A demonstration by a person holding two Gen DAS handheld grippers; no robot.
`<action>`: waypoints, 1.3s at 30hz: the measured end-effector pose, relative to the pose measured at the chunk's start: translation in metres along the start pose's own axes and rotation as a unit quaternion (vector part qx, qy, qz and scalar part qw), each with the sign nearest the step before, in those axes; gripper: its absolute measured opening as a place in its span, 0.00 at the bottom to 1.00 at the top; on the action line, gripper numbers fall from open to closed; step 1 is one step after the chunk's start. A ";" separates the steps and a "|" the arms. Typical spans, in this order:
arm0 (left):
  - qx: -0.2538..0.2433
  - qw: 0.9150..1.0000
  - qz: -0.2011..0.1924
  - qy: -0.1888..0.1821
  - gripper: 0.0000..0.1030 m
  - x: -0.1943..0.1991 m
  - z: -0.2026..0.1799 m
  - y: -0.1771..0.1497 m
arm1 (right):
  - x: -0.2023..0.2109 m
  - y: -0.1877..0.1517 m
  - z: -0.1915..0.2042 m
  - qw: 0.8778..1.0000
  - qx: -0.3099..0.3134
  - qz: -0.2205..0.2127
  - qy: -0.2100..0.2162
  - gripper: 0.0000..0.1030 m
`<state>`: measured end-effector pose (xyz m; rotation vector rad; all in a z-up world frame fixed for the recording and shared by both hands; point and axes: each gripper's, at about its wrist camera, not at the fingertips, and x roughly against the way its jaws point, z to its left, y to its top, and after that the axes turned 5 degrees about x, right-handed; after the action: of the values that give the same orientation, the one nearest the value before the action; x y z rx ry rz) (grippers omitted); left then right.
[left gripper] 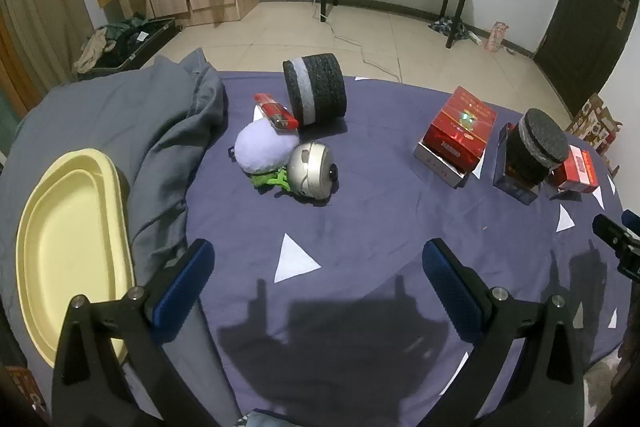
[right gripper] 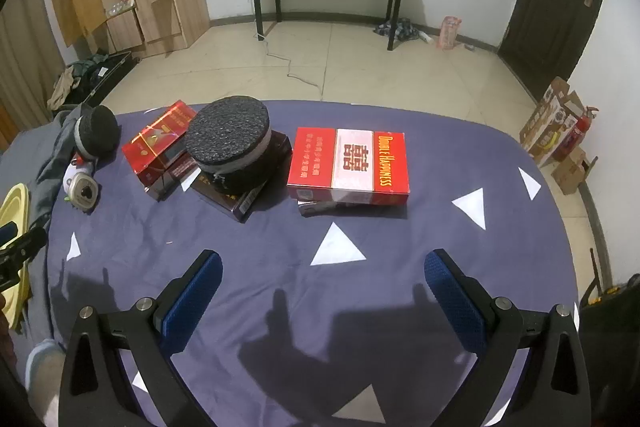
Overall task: Organize rigid objects
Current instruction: 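Grasp the Double Happiness box with the right tool while the left tool grasps the silver ball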
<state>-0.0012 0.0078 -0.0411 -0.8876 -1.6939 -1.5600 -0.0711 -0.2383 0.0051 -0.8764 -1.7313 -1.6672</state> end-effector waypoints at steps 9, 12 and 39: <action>-0.006 1.000 0.003 -0.019 1.00 0.004 0.029 0.018 | 0.016 0.005 -0.012 0.998 0.026 -0.019 0.058 1.00; -0.008 1.000 -0.010 -0.016 1.00 0.009 0.060 0.033 | 0.030 0.007 -0.035 0.997 0.031 -0.049 0.060 1.00; -0.014 0.995 0.046 -0.083 0.97 -0.085 0.022 0.045 | -0.066 0.046 -0.068 0.990 -0.105 0.032 0.084 1.00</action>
<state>0.0831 0.0286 -0.0888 -1.1226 -1.7224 -1.4861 0.0035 -0.3102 -0.0135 -0.8491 -1.4213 -1.8473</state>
